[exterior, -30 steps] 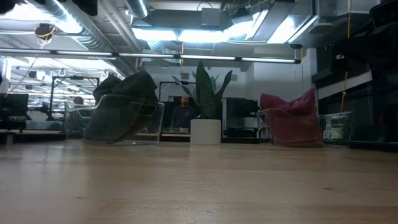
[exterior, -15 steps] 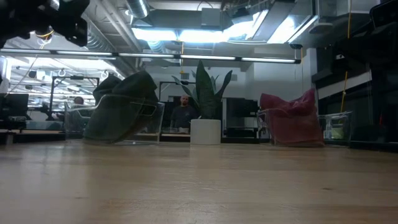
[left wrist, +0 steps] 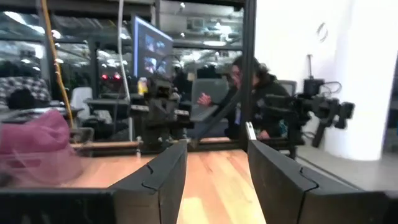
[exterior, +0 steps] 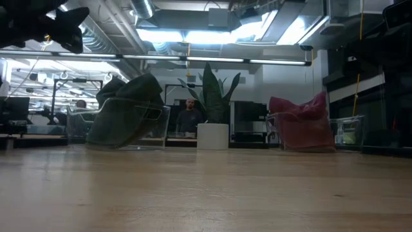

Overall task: Pick & Place hat
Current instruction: Return to Home Position

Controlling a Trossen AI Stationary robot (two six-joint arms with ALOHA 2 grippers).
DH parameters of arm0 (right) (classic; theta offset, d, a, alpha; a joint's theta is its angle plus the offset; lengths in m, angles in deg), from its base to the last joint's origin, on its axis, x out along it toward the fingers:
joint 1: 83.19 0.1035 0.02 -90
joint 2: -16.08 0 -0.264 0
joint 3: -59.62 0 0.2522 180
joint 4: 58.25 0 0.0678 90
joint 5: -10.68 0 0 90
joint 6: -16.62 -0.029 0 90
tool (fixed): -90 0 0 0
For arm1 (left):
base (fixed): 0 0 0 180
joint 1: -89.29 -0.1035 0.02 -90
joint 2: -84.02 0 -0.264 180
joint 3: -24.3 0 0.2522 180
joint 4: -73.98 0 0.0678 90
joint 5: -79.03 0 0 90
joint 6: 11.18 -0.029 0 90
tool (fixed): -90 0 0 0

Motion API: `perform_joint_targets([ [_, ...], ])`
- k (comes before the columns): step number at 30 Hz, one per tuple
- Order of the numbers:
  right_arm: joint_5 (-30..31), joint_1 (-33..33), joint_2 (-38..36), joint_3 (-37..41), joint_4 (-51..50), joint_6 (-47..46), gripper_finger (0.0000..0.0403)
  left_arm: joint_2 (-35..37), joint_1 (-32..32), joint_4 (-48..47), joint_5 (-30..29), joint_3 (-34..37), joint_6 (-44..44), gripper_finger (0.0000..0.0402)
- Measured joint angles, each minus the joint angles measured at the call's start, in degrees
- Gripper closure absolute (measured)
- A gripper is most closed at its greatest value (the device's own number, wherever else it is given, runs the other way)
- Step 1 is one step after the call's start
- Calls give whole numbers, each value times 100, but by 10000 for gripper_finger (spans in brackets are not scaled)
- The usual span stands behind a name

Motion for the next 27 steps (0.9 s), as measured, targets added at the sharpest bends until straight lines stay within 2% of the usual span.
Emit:
perform_joint_targets([
  [10, -1, 2, -1, 1, -1, 0, 377, 0, -94, 299, -322, 2, -572, 234],
  [18, -2, 0, -1, 1, -1, 1, 377, 2, -641, -573, 955, 2, -427, 236],
  [27, 0, 2, -1, 1, -1, 0, 377, -26, -1447, -1452, 854, -94, -143, 233],
])
